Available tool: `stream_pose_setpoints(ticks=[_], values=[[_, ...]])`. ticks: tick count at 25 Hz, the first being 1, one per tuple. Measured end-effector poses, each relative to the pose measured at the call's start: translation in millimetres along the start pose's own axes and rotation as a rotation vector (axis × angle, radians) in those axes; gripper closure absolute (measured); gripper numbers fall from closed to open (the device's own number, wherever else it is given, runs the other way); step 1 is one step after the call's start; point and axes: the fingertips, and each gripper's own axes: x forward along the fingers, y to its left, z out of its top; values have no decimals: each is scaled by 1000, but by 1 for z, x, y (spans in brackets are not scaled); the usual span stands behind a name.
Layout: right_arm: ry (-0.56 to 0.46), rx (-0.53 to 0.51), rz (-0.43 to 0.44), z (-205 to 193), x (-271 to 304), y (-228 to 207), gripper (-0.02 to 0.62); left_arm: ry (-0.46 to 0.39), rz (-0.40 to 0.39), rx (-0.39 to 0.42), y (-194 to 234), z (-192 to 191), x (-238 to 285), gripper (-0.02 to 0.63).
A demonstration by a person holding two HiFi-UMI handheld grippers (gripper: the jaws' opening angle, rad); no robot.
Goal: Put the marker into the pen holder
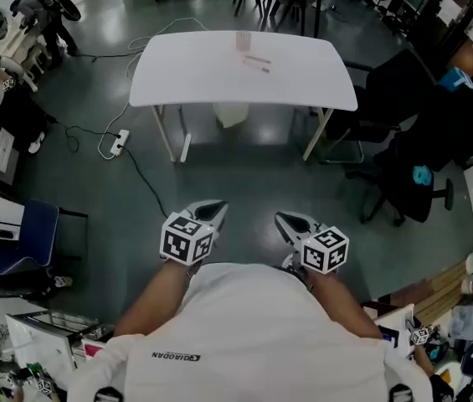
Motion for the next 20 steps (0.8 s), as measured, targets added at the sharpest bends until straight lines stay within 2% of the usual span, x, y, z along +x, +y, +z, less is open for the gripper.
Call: stream_pose_setpoints(ticks=[9,16,20], values=[[4,25,40,-3,9,11,577,24,3,-16,6,-9,-1,578],[31,6,-15,-5,18,5,577,27,-1,-22,14,-18,-5,578],[43,5,-10,-6,22,7,577,34,6,-51,21,-29,-8,578]])
